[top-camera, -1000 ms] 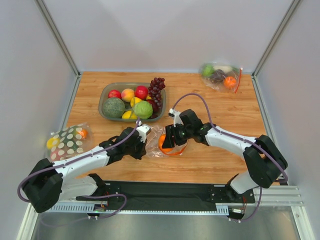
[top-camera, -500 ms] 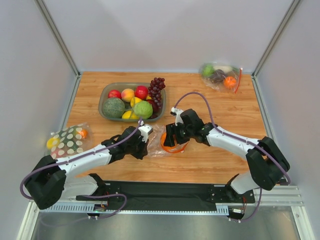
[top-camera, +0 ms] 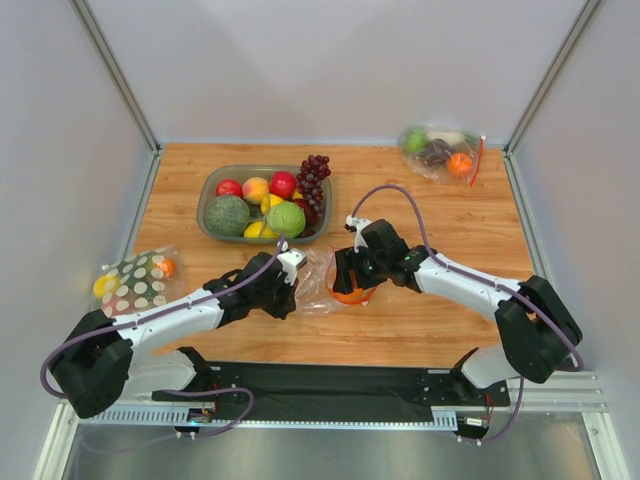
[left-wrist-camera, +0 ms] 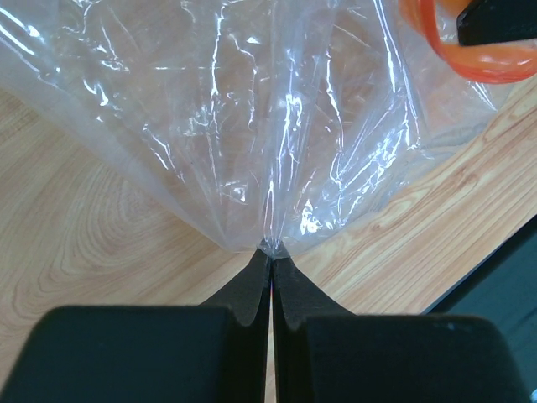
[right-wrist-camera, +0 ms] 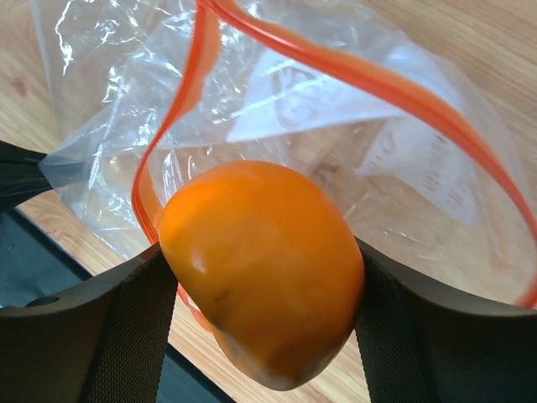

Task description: Open the zip-top bag and remove the fake food

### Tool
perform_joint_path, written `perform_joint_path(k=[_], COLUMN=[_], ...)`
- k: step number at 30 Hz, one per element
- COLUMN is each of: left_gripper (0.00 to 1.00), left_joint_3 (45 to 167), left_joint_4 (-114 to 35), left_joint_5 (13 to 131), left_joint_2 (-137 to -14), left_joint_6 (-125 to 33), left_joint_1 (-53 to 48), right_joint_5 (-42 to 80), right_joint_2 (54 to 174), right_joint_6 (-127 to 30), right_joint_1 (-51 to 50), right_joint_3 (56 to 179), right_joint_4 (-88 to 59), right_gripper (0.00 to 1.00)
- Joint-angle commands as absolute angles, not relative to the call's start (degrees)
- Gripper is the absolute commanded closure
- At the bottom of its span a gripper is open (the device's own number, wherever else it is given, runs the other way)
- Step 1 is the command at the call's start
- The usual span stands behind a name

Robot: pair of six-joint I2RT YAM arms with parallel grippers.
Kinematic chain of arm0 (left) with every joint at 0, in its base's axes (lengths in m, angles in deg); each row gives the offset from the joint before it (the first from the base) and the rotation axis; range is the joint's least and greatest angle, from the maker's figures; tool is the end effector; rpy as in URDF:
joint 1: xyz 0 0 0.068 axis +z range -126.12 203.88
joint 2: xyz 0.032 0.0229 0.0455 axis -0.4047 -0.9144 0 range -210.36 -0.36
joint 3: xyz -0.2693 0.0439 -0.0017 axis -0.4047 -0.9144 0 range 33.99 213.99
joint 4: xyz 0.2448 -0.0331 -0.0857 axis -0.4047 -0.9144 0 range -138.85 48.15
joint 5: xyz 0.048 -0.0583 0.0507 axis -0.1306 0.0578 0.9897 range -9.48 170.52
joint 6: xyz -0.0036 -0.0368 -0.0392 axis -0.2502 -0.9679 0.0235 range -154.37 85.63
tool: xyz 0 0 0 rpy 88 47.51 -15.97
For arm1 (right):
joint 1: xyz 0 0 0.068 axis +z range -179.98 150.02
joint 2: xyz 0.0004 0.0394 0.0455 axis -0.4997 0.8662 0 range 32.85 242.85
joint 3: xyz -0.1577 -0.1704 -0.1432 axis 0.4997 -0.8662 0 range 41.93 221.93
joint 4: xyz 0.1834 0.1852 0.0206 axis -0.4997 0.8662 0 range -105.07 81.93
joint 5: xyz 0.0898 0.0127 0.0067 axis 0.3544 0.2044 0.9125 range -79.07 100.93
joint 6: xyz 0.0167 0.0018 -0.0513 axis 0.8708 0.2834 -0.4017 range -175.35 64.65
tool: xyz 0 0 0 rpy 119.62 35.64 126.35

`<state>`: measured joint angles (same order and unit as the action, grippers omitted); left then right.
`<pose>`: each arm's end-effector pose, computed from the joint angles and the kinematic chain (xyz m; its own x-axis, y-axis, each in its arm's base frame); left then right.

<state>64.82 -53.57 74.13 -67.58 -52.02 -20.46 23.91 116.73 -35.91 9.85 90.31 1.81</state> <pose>0.1572 -0.1592 0.1785 -0.7341 0.2960 -0.6111 0.5510 0.7856 -0.2814 0.2196 0.1936 0.1964 -0.8163 -0.2585 -0.5165 -0.4854 0.7917 0.3708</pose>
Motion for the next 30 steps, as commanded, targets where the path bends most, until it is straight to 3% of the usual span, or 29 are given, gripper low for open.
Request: perform_joint_path(k=[1,13,24,26,28,30], left_gripper=[1.0,1.0,0.99,0.86,0.67,0.57], left_joint_3=[67.04,66.78,67.92,67.92,67.83,67.83], left_joint_4=[-52.48,-55.56,-56.09,-55.47,-55.12,-55.03], left_joint_5=[73.23,76.65,75.96,75.17,74.37,73.85], left_joint_2=[-68.04,-66.37,-64.96,-63.03,-60.15,-57.16], left_joint_6=[-51.42,-50.89,-49.49,-48.88,-48.52,-48.35], left_joint_1=[-20.95,-21.04,-21.04,-20.95,-21.12,-21.12], right_joint_5=[18.68,16.21,30.36,31.58,32.29,32.29], right_joint_2=[113.01,102.2,94.73,93.76,93.32,93.58], right_joint_6=[-37.33,-38.91,-39.27,-39.7,-40.14,-40.85], right_joint_1=[9.92,9.83,5.27,3.78,2.19,1.57], right_joint_3=[91.5,93.6,95.8,96.85,97.99,98.96], right_joint_4=[4.08,14.19,16.3,16.66,16.83,17.1], right_gripper=[0.28,0.25,0.25,0.25,0.25,0.25])
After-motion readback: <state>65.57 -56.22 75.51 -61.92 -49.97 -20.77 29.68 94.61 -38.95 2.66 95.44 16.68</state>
